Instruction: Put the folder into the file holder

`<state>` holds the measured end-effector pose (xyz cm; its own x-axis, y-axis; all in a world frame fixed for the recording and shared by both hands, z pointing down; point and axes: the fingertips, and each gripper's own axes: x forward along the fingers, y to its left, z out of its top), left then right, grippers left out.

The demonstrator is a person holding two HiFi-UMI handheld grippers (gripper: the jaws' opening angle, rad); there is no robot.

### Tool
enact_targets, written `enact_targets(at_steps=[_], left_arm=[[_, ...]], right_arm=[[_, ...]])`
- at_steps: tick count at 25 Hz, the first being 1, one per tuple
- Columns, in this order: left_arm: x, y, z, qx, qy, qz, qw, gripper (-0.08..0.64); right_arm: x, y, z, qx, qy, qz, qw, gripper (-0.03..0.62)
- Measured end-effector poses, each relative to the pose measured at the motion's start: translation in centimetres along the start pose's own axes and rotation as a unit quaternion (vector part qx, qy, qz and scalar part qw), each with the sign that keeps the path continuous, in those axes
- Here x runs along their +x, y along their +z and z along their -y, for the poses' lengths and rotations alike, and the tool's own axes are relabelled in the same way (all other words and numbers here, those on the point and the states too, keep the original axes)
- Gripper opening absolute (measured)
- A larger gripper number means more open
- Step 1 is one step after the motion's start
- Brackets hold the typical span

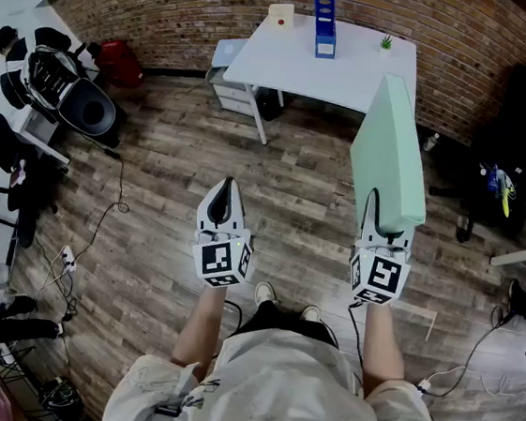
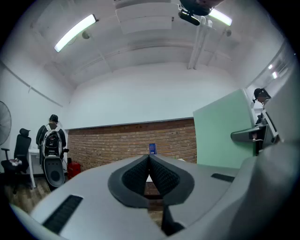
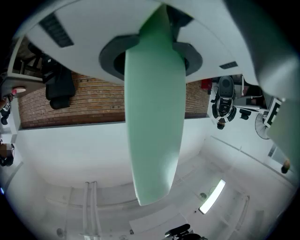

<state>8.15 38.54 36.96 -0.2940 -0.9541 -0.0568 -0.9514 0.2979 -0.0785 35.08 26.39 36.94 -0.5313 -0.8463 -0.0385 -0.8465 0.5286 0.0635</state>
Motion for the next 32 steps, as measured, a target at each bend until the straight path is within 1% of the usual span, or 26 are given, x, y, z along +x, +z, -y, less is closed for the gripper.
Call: enact_targets(at_steps=[4, 8, 14, 17, 24, 29, 32], left_arm=[[-1.0, 1.0, -1.6, 0.001, 0.002, 0.002, 1.0, 0.014], [-0.8, 1.2, -2.6, -0.006, 0.002, 0.005, 1.0, 0.014], [-0.6, 0.9, -4.3, -0.012, 0.001, 0.004, 0.9999, 0.014], [-0.5, 0.6, -5.3, -0.016, 0.001, 0.004, 0.9999, 0.014], [-0.2, -0.5, -8.3, -0.021, 0.0, 0.003, 0.9998, 0.014], [0.3, -1.3, -9.5, -0.016, -0.018, 0.003, 0.9997, 0.014], [0.3, -1.6, -10.9, -0.017, -0.02, 0.005, 0.9997, 0.014]], right_arm=[[0.0, 0.5, -1.7, 0.002, 0.005, -0.005, 1.0, 0.143], [0.8, 1.3, -3.0, -0.003, 0.014, -0.001, 1.0, 0.143], [1.8, 1.4, -5.5, -0.009, 0.024, -0.007, 1.0, 0.144], [2.6, 1.5, -6.7, 0.0, 0.028, -0.009, 1.0, 0.156], [4.5, 2.0, -9.7, -0.01, 0.025, -0.003, 1.0, 0.153], [5.9, 2.0, -12.3, -0.019, 0.025, -0.003, 0.999, 0.15], [5.9, 1.7, -13.7, -0.028, 0.023, -0.006, 0.999, 0.15]])
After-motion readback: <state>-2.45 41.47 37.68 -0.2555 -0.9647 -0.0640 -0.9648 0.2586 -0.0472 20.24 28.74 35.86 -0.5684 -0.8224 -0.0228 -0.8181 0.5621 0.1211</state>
